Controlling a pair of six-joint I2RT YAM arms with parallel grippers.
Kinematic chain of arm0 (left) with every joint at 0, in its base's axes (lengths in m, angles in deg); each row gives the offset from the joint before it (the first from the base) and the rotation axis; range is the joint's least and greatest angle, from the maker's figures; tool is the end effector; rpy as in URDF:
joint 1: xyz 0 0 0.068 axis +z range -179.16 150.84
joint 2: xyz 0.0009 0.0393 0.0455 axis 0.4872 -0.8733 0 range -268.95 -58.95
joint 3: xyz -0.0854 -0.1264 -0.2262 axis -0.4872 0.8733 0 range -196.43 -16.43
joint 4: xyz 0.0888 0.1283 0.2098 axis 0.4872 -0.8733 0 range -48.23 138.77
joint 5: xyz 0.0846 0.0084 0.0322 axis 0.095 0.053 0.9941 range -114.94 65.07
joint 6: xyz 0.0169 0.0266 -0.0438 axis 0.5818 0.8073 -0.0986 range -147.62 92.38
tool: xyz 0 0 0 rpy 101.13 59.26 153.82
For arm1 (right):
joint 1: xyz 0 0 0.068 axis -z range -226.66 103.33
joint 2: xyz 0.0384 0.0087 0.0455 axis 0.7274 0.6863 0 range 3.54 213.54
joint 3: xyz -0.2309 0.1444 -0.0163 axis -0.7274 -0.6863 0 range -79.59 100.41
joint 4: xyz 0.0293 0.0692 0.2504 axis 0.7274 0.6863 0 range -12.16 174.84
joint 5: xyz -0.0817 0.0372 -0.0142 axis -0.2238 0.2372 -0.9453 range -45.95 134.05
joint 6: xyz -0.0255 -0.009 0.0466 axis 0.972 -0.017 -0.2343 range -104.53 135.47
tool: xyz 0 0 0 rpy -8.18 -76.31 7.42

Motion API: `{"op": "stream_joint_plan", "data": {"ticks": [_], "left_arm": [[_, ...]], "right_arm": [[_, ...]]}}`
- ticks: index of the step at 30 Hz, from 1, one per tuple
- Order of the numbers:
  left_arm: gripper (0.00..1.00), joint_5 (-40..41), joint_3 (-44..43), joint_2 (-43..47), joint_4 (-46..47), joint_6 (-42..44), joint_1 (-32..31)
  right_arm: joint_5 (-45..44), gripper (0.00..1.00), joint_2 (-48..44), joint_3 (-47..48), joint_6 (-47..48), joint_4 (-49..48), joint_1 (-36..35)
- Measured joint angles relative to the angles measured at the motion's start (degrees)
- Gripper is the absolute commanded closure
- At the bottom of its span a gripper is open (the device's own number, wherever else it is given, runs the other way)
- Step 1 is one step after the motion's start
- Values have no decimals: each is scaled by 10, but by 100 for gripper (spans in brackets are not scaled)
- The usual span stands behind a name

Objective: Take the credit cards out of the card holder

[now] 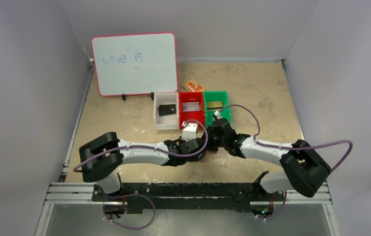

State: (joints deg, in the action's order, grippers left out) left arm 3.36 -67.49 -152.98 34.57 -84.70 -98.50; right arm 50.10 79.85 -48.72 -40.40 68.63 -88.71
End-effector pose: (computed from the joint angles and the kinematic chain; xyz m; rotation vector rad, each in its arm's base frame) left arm 0.1272 -0.2895 0.1652 0.0802 2.4349 -0.3631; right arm 0.1909 0.1771 0.1729 0.2263 2.4015 1.0056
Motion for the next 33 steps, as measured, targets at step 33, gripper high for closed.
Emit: {"op": "stream_joint_plan", "data": {"ticks": [33], "left_arm": [[45,67,14,68,-78,-3,41]], "right_arm": [[42,76,72,-55,5,-141,6]]}}
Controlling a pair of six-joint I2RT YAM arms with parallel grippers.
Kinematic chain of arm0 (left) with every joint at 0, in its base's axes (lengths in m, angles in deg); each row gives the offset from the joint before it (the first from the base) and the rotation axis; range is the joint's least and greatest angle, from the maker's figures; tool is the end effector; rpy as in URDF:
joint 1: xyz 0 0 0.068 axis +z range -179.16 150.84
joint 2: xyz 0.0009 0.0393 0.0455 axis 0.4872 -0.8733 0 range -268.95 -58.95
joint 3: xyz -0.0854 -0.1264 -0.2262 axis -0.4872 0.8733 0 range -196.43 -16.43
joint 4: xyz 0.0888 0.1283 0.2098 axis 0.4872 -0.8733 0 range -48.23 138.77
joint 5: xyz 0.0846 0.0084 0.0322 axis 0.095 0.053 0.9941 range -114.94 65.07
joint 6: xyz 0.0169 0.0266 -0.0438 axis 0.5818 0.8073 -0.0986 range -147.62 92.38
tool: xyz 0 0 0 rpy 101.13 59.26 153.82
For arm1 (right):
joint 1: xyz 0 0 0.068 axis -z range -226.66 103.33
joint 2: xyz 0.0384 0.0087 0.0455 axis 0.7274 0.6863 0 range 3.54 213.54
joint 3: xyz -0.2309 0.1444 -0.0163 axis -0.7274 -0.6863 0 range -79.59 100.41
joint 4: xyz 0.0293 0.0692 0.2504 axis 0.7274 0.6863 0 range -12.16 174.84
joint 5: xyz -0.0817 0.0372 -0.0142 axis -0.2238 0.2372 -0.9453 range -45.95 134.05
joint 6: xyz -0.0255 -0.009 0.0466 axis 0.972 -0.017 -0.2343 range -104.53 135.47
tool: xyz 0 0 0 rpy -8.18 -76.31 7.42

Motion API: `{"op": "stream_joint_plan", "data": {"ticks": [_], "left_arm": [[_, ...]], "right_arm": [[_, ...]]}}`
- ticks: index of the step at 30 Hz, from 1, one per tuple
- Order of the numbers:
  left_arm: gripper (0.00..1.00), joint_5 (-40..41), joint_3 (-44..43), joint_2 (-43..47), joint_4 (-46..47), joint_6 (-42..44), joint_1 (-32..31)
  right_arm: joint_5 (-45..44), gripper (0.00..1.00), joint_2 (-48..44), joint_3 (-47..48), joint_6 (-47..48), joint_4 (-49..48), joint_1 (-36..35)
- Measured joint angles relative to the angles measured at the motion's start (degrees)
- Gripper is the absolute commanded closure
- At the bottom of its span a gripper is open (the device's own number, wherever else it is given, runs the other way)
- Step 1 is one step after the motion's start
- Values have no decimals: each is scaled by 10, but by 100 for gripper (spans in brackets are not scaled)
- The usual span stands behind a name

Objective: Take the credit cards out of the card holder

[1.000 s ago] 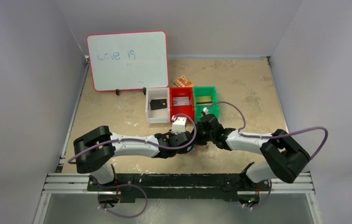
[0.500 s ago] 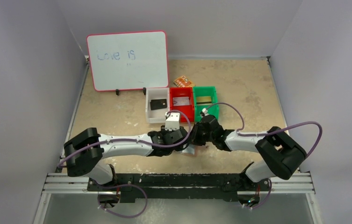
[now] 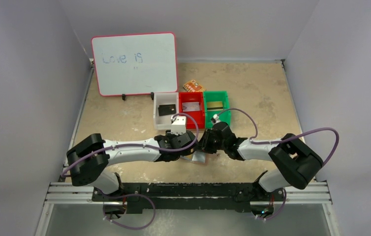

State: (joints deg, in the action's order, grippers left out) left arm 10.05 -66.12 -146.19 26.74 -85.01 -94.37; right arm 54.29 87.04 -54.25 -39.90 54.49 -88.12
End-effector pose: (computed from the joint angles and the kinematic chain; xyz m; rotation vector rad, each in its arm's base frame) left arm 0.1402 -0.2550 0.1864 -0.0406 2.3645 -0.2055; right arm 0.1906 0.1767 0.1372 0.1799 2.4029 1.0840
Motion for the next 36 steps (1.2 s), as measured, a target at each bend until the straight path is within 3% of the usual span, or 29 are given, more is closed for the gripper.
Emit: {"op": "stream_joint_plan", "data": {"ticks": [8,16,23,36], "left_arm": [[40,0,0,0,-3,2,1],[58,-11,0,-2,-2,17,6],[67,-19,0,-17,-5,21,7],[76,-33,9,-37,2,6,2]], "right_arm": [[0,76,0,0,1,0,0],[-1,76,0,0,0,1,0],[1,78,0,-3,-10,-13,3],[57,80,44,-46,-55,-150,8]]}}
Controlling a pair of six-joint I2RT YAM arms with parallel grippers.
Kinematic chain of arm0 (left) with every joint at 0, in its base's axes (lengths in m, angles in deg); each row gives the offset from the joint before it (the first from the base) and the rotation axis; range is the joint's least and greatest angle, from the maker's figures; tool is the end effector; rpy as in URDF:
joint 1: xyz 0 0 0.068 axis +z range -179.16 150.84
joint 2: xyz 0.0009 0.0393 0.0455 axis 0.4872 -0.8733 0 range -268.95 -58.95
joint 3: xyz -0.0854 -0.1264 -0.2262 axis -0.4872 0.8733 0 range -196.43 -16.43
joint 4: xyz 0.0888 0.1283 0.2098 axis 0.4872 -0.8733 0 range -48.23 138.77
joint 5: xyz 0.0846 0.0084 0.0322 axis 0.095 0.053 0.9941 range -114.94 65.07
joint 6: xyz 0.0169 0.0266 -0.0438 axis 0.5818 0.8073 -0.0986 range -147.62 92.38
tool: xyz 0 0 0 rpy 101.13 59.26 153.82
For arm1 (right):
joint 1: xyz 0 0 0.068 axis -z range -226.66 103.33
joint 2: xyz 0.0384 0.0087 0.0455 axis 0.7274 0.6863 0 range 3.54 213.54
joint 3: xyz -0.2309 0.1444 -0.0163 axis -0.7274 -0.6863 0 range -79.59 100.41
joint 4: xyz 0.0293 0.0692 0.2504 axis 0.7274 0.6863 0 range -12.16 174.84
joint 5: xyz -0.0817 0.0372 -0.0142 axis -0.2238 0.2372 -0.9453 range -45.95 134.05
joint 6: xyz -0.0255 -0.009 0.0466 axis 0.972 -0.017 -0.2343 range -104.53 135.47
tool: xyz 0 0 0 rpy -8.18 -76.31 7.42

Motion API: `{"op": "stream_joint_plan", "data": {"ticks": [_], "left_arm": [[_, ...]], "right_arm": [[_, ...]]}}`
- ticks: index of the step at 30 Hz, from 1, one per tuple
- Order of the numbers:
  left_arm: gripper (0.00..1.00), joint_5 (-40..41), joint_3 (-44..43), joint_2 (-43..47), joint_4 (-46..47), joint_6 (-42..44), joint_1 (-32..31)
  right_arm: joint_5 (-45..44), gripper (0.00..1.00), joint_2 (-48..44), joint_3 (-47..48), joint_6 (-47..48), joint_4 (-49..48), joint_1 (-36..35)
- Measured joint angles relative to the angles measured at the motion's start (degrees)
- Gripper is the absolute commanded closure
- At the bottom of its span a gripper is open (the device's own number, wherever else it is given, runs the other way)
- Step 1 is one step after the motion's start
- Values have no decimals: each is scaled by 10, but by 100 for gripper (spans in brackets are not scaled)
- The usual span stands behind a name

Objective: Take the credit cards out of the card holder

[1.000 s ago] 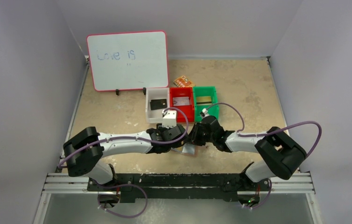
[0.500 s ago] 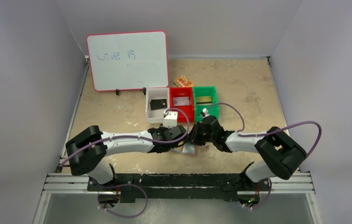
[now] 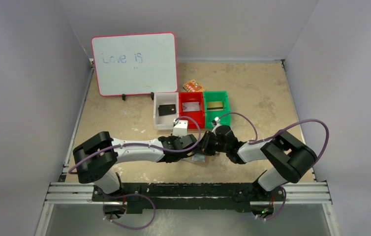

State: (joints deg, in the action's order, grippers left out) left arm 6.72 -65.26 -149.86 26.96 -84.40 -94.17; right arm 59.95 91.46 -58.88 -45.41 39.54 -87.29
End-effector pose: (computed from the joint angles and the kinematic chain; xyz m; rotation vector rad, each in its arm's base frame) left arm 0.1403 -0.2568 0.1641 0.0153 2.4472 -0.1582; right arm 0.1875 0.1736 0.1224 0.2230 2.3488 1.2821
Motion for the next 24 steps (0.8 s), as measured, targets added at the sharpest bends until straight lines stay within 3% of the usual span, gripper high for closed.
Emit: {"op": "stream_joint_plan", "data": {"ticks": [4,14,24], "left_arm": [[78,1,0,-3,3,-9,-6],[82,3,0,-4,3,-12,-8],[85,6,2,-6,10,-15,-11]], "right_arm": [[6,84,1,-12,-8,-23,0],[13,82,5,-12,-13,-31,1],[20,98,18,-12,-20,-47,6]]}}
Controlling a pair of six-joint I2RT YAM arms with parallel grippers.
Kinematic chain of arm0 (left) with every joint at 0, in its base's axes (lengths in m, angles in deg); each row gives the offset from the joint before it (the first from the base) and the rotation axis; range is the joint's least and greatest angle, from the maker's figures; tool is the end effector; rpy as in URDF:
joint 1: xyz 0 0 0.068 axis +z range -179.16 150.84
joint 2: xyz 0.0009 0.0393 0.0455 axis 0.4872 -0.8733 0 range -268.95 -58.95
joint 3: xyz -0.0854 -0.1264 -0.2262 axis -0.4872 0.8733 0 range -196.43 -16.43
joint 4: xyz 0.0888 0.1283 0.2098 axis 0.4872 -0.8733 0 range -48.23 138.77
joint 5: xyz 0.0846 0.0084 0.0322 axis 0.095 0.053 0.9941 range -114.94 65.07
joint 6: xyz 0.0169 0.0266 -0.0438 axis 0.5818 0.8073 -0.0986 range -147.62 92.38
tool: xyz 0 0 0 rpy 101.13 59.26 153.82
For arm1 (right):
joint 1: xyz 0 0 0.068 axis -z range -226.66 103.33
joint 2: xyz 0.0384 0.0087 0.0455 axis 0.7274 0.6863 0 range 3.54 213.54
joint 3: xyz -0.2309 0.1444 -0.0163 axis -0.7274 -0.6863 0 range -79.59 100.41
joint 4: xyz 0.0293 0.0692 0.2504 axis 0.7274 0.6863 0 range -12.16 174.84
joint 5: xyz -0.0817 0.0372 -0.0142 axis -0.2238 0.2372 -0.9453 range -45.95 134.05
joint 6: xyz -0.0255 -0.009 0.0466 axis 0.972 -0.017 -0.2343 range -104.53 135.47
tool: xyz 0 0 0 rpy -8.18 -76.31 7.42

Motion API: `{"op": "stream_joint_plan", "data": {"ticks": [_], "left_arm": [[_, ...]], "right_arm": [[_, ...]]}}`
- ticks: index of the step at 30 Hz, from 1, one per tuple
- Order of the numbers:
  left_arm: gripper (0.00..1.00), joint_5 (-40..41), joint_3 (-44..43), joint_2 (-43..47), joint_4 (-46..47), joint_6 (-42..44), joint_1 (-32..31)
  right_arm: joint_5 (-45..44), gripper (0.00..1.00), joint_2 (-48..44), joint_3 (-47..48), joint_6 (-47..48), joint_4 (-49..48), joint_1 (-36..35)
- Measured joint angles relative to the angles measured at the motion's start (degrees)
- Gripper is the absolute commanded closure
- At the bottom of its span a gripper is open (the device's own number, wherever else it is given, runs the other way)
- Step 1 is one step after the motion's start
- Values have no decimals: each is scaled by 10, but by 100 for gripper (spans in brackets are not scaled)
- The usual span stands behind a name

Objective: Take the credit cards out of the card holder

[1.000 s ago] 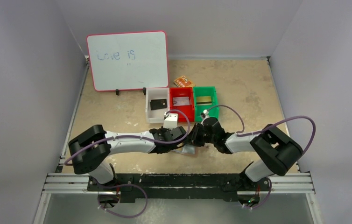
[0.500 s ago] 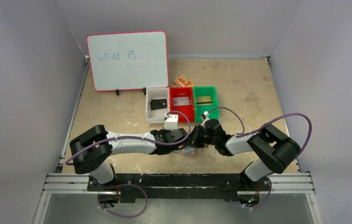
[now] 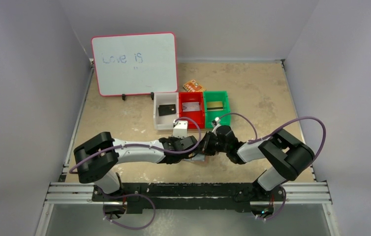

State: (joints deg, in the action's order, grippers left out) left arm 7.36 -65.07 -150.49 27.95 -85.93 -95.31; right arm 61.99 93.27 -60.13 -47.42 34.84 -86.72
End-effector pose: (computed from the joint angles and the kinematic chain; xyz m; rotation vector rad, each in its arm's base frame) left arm 0.1360 -0.2607 0.1612 0.0024 2.4386 -0.1745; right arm 0.1872 0.1716 0.1178 0.2425 2.3358 1.3444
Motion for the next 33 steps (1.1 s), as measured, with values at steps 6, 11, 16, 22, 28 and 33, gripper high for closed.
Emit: {"op": "stream_joint_plan", "data": {"ticks": [6,11,16,22,28,33], "left_arm": [[84,13,7,2,5,-19,-4],[82,14,7,0,12,-27,-4],[82,19,7,-5,25,-36,-7],[82,19,8,-7,37,-43,-7],[82,23,9,-7,38,-50,-7],[82,26,9,-7,31,-52,-7]], "right_arm": [[0,100,-2,-3,-1,2,3],[13,100,-11,-18,-1,-4,16],[24,100,-25,-26,5,5,27],[31,100,-56,-36,20,33,41],[46,100,-83,-39,40,58,51],[53,100,-89,-39,59,85,55]]}}
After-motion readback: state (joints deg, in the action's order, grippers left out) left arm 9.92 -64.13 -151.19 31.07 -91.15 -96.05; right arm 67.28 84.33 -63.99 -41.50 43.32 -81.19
